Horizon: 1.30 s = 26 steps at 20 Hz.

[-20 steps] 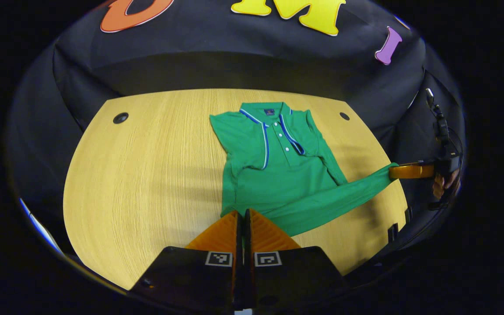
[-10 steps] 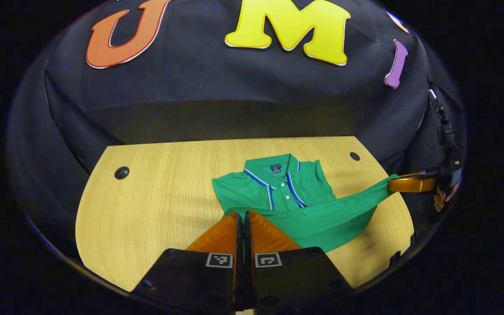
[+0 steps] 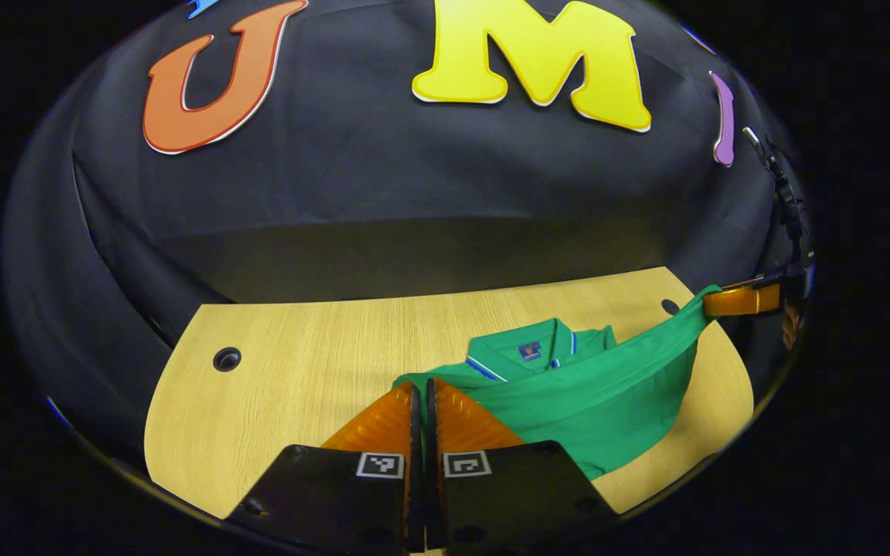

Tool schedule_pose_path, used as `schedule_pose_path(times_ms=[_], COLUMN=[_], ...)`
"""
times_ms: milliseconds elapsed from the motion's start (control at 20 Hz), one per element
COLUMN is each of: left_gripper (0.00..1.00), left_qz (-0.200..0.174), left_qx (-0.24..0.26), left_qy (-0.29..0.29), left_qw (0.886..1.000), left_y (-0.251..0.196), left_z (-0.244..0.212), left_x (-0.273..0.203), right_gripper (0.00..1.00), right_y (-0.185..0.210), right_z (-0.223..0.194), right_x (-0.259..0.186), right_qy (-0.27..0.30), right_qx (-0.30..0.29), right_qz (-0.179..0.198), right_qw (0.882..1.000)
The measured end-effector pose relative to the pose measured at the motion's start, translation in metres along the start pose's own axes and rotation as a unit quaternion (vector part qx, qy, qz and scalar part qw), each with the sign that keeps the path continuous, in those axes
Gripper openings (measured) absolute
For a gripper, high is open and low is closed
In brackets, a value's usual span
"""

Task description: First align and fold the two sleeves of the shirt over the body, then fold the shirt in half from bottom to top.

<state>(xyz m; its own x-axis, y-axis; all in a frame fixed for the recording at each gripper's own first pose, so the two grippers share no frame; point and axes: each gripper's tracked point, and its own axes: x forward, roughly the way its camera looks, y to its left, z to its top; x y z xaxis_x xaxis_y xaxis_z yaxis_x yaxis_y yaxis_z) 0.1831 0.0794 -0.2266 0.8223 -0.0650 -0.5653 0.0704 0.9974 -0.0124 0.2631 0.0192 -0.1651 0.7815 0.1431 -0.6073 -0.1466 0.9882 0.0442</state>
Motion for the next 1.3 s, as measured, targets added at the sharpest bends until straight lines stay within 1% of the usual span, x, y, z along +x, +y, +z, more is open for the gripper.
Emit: schedule_pose_path(times_ms=[150, 300, 350, 500, 650, 700, 750, 800, 900, 950, 1000, 1050, 1150, 1200, 1300], left_gripper=[0.06, 0.08, 0.08, 0.1, 0.12, 0.16, 0.18, 0.31, 0.74, 0.81, 1.0, 1.0, 1.0, 1.0, 1.0], left_qz=[0.013, 0.022, 0.027, 0.023, 0.023, 0.01, 0.006, 0.007, 0.019, 0.025, 0.032, 0.038, 0.047, 0.048, 0.051], left_qx=[0.008, -0.004, -0.004, -0.007, -0.018, -0.021, -0.023, -0.028, -0.049, -0.06, -0.066, -0.065, -0.062, -0.066, -0.077], left_qy=[-0.007, -0.008, 0.001, 0.034, 0.054, 0.067, 0.082, 0.089, 0.075, 0.067, 0.063, 0.059, 0.043, 0.032, 0.005], left_qw=[1.0, 1.0, 1.0, 0.999, 0.998, 0.997, 0.996, 0.996, 0.996, 0.996, 0.995, 0.995, 0.996, 0.996, 0.996], left_y=[0.005, 0.005, 0.005, 0.0, 0.003, -0.002, -0.005, -0.007, -0.007, -0.007, -0.006, -0.007, -0.009, -0.014, -0.023], left_z=[-0.005, -0.019, -0.027, -0.056, -0.079, -0.089, -0.1, -0.106, -0.1, -0.095, -0.088, -0.085, -0.07, -0.059, -0.035], left_x=[0.035, 0.069, 0.081, 0.109, 0.131, 0.137, 0.139, 0.137, 0.133, 0.127, 0.119, 0.112, 0.094, 0.082, 0.055], right_gripper=[0.0, 0.0, 0.0, 0.0, 0.02, 0.05, 0.06, 0.07, 0.28, 0.49, 0.69, 0.9, 0.89, 0.92, 0.95], right_y=[0.001, 0.0, -0.001, -0.005, -0.003, -0.007, -0.009, -0.005, -0.008, -0.01, -0.009, -0.01, -0.009, -0.009, -0.013], right_z=[0.004, -0.006, -0.01, -0.025, -0.052, -0.062, -0.073, -0.08, -0.09, -0.091, -0.091, -0.09, -0.082, -0.077, -0.07], right_x=[0.037, 0.073, 0.084, 0.115, 0.132, 0.134, 0.134, 0.131, 0.128, 0.122, 0.115, 0.105, 0.084, 0.073, 0.049], right_qy=[-0.006, 0.006, 0.009, 0.014, 0.024, 0.03, 0.036, 0.036, 0.032, 0.027, 0.019, 0.011, -0.015, -0.027, -0.044], right_qx=[0.001, 0.002, -0.001, -0.017, -0.042, -0.051, -0.057, -0.057, -0.052, -0.051, -0.046, -0.041, -0.036, -0.037, -0.048], right_qz=[-0.01, -0.013, -0.017, -0.029, -0.039, -0.049, -0.054, -0.053, -0.049, -0.052, -0.053, -0.056, -0.058, -0.061, -0.078], right_qw=[1.0, 1.0, 1.0, 0.999, 0.998, 0.997, 0.996, 0.996, 0.997, 0.997, 0.997, 0.998, 0.998, 0.997, 0.995])
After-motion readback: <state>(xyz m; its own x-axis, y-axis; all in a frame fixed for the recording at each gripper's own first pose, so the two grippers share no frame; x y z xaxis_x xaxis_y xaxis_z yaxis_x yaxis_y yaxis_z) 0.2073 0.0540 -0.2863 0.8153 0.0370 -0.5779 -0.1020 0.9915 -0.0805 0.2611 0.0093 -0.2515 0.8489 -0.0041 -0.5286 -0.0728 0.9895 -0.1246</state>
